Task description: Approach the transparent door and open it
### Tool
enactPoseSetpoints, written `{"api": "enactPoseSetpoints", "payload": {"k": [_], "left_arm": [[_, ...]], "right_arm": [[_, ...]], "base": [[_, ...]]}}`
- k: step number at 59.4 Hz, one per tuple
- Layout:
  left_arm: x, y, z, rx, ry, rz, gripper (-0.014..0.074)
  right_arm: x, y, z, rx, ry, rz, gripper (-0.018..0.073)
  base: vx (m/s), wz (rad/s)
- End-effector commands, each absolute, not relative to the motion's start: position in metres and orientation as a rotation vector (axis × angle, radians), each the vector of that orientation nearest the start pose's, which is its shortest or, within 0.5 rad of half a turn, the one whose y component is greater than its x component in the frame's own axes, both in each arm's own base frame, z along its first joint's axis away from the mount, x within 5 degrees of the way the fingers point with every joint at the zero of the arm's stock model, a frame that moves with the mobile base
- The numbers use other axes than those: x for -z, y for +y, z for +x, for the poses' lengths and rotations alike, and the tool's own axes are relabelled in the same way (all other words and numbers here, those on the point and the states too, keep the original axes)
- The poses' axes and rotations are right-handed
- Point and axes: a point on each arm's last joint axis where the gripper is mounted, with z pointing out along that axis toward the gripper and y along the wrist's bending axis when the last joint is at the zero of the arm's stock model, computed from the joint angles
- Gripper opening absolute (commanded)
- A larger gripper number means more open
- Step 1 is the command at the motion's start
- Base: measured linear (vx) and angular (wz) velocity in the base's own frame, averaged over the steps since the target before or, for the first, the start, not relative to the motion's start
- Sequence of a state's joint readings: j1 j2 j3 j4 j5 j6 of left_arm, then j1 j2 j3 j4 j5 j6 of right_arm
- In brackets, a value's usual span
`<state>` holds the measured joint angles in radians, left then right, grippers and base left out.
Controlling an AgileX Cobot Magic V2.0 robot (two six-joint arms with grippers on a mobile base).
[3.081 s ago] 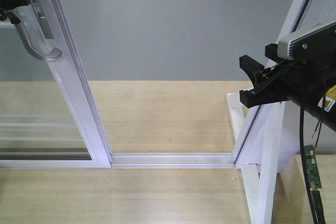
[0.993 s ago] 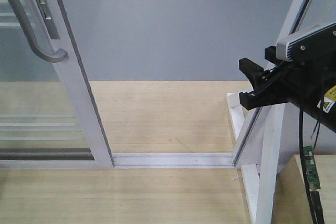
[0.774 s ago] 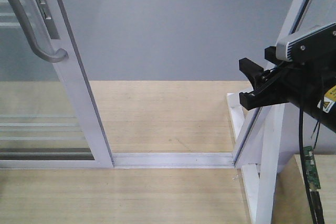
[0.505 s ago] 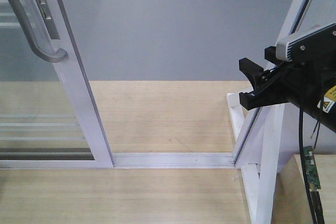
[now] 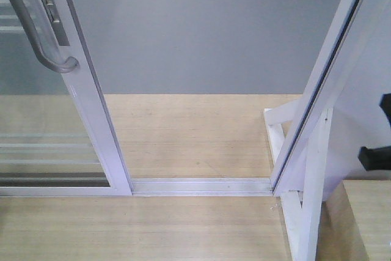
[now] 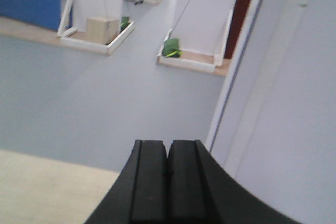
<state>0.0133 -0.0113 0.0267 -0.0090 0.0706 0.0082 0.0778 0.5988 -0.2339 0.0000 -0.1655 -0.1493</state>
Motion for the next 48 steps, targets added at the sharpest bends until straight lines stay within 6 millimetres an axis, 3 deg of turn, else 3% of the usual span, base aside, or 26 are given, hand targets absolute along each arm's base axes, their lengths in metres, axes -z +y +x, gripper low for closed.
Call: {"api": "enactPoseSetpoints", "payload": {"k": [1,13,17,48], "left_arm": [[-0.195,0.0,0.057,0.002,1.51,-0.015,-0.0006],[-0.195,0.0,0.057,0.002,1.51,-0.015,-0.0006],[-0.195,0.0,0.057,0.002,1.51,-0.015,-0.0006],[-0.195,0.0,0.057,0.002,1.513,-0.015,-0.0006]], "right_arm": [[-0.263,0.0,0.103,0.134,1.507,-0.13,-0.0011],[-0.208,-0.004,0.067,0.132,1.507,-0.024,-0.0008],[-0.199,-0.004,0.058,0.129,1.527,-0.024,-0.0008],[-0.194,-0.004,0.057,0.155,1.571,-0.047,-0.0008]], "base": [[0.0,0.0],[0.0,0.0],[0.0,0.0],[0.0,0.0]]}}
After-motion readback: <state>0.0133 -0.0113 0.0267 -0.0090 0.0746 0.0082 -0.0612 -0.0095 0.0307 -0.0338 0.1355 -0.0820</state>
